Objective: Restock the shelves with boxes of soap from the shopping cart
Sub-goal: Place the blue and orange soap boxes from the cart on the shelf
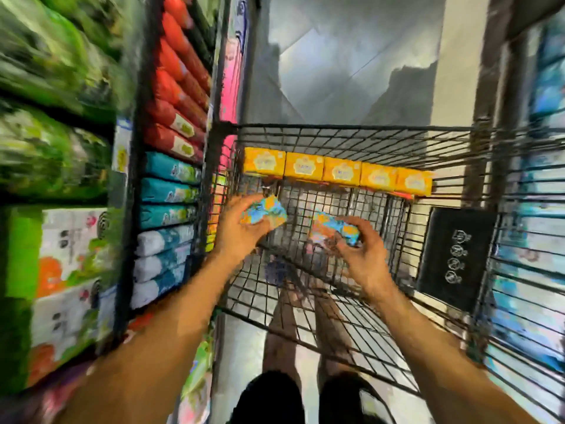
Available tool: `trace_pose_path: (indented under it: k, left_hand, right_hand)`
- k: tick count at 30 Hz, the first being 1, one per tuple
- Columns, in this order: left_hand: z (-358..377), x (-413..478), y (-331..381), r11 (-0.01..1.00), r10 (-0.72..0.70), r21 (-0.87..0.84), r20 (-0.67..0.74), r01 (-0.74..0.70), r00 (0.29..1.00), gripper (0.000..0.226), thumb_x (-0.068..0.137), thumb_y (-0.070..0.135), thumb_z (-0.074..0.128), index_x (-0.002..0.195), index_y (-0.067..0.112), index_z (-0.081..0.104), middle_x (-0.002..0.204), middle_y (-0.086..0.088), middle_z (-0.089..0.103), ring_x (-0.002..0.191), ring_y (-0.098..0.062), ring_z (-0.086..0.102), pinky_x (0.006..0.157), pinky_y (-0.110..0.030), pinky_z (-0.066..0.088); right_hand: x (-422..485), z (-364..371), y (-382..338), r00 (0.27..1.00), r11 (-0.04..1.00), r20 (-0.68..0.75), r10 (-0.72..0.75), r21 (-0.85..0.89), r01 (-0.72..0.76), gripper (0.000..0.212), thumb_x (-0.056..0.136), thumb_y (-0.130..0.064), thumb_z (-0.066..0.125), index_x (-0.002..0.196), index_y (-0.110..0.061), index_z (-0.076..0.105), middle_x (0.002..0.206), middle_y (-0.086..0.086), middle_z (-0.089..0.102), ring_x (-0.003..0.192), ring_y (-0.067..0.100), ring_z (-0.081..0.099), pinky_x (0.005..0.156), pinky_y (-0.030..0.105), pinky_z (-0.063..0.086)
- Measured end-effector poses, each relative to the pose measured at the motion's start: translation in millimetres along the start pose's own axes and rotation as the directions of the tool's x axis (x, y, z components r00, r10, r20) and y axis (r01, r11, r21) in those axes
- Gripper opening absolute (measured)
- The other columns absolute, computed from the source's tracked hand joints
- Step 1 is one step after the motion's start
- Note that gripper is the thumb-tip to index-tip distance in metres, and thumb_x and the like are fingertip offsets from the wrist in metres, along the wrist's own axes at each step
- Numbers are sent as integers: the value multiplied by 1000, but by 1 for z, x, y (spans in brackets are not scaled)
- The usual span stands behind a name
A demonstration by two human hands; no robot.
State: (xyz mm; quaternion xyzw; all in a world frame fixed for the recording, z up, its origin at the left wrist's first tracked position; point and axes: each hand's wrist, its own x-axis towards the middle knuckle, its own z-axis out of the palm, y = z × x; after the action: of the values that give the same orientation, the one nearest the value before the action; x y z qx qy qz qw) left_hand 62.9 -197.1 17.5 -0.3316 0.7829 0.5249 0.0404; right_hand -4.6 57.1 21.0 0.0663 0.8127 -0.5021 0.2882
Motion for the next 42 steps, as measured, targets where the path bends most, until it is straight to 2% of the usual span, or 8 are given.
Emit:
trace_pose_path:
  k: [2, 8, 11, 14, 20, 24, 36, 42]
  left_hand:
    - [-22, -41, 38, 971, -115, -209, 27, 118, 993, 46, 75, -4, 78, 114, 17, 64, 111, -8, 63, 92, -3, 64, 79, -18, 53]
    - [-57, -146, 107, 899, -210, -406, -77, 162, 975, 53, 55, 21, 81, 104, 34, 65, 99, 16, 68, 81, 8, 65, 74, -11, 50]
    - [-58, -214, 124, 741, -326, -653, -145, 157, 934, 43, 70, 11, 85, 108, 24, 70, 104, -3, 76, 93, -18, 71, 85, -36, 57]
    - [-55, -283, 133, 619, -361, -782, -198, 75, 911, 43, 81, 15, 78, 122, 18, 63, 117, -9, 72, 94, -21, 72, 76, -38, 60]
    - [-50, -416, 117, 480, -471, -870, -361, -110, 805, 64, 70, 27, 83, 128, 16, 58, 123, -11, 70, 107, -33, 68, 91, -62, 54]
    - [-48, -502, 104, 411, -542, -882, -440, -231, 716, 74, 67, 24, 89, 131, 3, 57, 126, -21, 67, 112, -35, 65, 100, -66, 46]
    - [-15, -794, 9, 357, -719, -719, -619, -596, 316, 44, 78, 5, 68, 121, 8, 59, 122, -18, 69, 104, -25, 69, 84, -39, 59]
    - [-3, -962, -43, 467, -725, -632, -674, -618, 143, 38, 84, 12, 69, 120, 5, 58, 110, -14, 74, 98, -23, 72, 77, -40, 61]
  right_hand:
    - [-35, -24, -37, 1000, 998, -6, 21, 56, -20, 33, 86, -7, 81, 115, -10, 66, 111, 11, 73, 96, 20, 69, 83, 32, 61]
    - [-116, -78, -111, 999, 978, 35, 6, 210, -13, 35, 90, 6, 71, 120, -7, 57, 94, -2, 68, 74, -4, 69, 65, 8, 51]
    - [-155, -96, -121, 995, 933, 96, -1, 357, -33, 22, 88, -2, 75, 108, -6, 67, 104, 16, 75, 91, 21, 74, 78, 26, 60]
    - [-186, -105, -123, 976, 896, 217, -28, 437, -72, 57, 72, -30, 87, 118, -3, 66, 111, 17, 74, 83, 19, 73, 72, 30, 61]
    - [-238, -95, -124, 879, 948, 466, -101, 312, -57, 31, 97, 1, 61, 129, 1, 62, 118, 25, 70, 84, 15, 72, 67, 23, 60]
    - [-288, -67, -133, 780, 966, 616, -110, 252, -63, 33, 99, 2, 57, 132, 4, 58, 107, 17, 68, 70, 5, 71, 61, 19, 59]
    - [-538, 33, -72, 292, 988, 944, -153, 146, 45, 32, 90, 5, 65, 120, -5, 63, 108, 14, 70, 94, 22, 66, 75, 26, 59]
    - [-701, 59, 7, 208, 986, 965, -159, 146, 74, 41, 87, -8, 72, 126, -1, 61, 109, 17, 72, 93, 26, 71, 74, 29, 61]
